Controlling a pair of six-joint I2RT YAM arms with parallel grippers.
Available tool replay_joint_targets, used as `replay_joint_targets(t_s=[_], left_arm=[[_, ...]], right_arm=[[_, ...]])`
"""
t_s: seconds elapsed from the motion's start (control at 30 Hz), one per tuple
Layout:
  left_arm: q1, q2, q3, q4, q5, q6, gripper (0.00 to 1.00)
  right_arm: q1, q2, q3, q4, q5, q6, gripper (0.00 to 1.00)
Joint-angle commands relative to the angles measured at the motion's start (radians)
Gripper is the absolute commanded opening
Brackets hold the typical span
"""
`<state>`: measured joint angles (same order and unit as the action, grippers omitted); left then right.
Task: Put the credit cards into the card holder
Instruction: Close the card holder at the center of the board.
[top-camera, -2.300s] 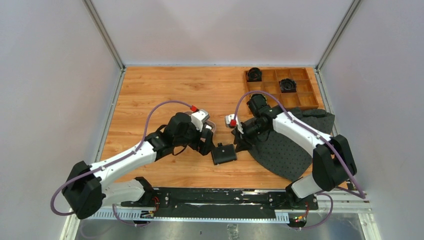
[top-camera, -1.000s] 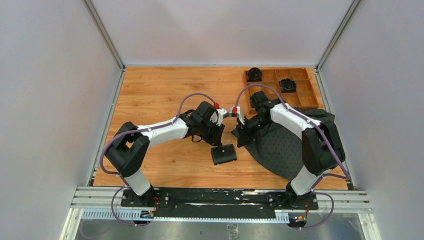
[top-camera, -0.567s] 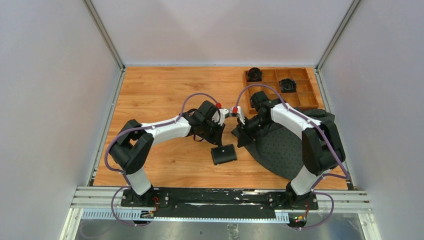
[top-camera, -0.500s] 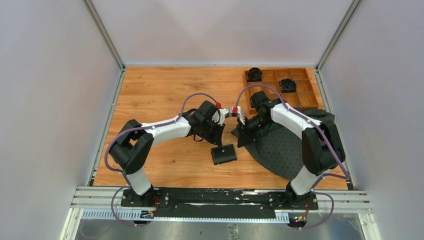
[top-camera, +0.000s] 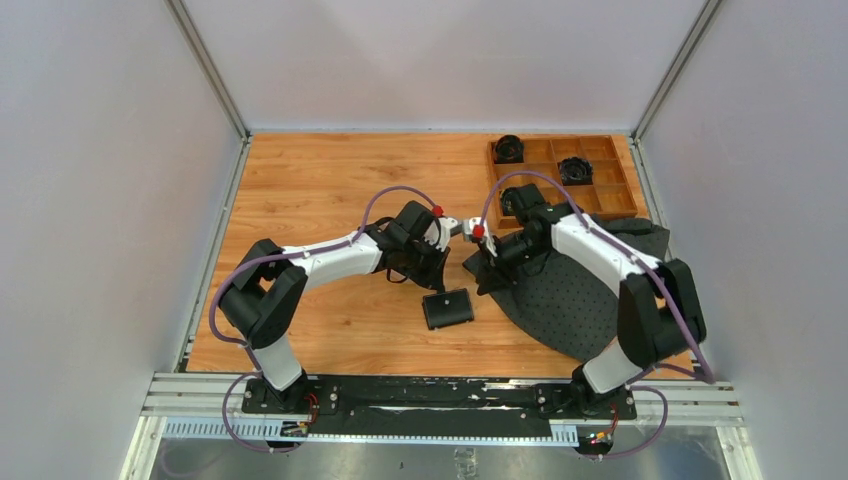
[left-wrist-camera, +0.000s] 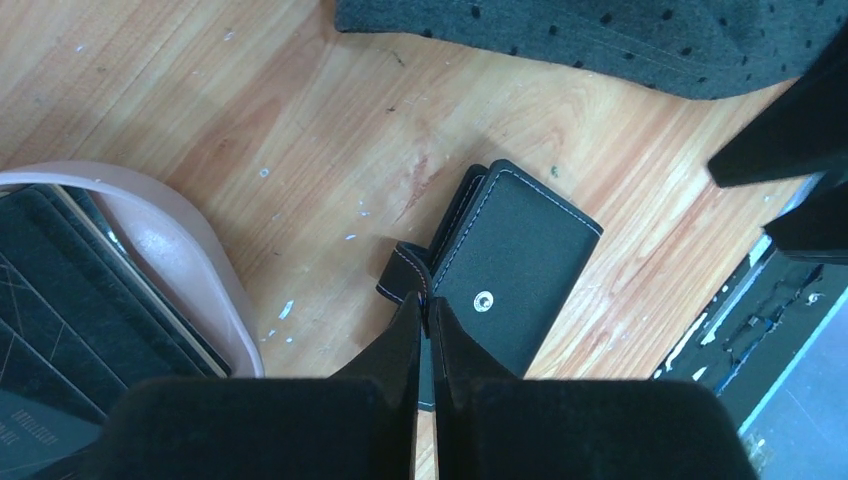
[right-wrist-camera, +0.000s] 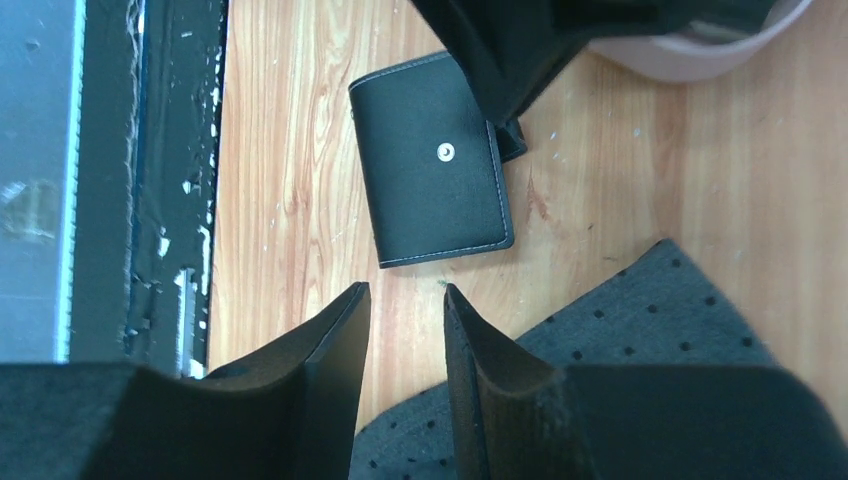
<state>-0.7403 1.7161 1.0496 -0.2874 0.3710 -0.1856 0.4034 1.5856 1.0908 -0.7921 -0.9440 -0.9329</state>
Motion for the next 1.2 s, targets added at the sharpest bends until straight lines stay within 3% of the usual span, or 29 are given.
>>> replay_joint_targets(t_s=[0.0,0.07,0.13,0.27,0.4,0.6,0.87,1.17], left_arm=[[0.002,-0.013,0.038,-0.027,0.06,0.026,0.0],[0.002,-0.014,0.038,-0.034,0.077,0.041,0.0],[0.002,-0.008,0.038,-0.039,0.091,0.052,0.0],[0.003,0.007,0.047,-0.057,0.112,0.064,0.0],[0.002,0.01,0.035,-0.042,0.133,0.052,0.0],[0.002,0.025,0.012,-0.002,0.16,0.044,0.0],[0.002,0.033,-0.048,0.074,0.192,0.021,0.0],[0.002,0.056,-0.05,0.053,0.206,0.048,0.0]], right_arm=[[0.023,-0.159,-0.093,0.005,-0.032,-0.315,0.38],[0.053,-0.217,-0.177,0.021,-0.019,-0.512,0.39],[0.107,-0.257,-0.247,0.086,0.031,-0.601,0.41],[0.216,-0.256,-0.321,0.275,0.232,-0.538,0.4],[0.258,-0.209,-0.337,0.381,0.291,-0.5,0.38],[0.311,-0.16,-0.323,0.403,0.33,-0.485,0.37],[0.362,-0.094,-0.31,0.407,0.418,-0.456,0.27],[0.372,-0.073,-0.305,0.389,0.442,-0.463,0.22]])
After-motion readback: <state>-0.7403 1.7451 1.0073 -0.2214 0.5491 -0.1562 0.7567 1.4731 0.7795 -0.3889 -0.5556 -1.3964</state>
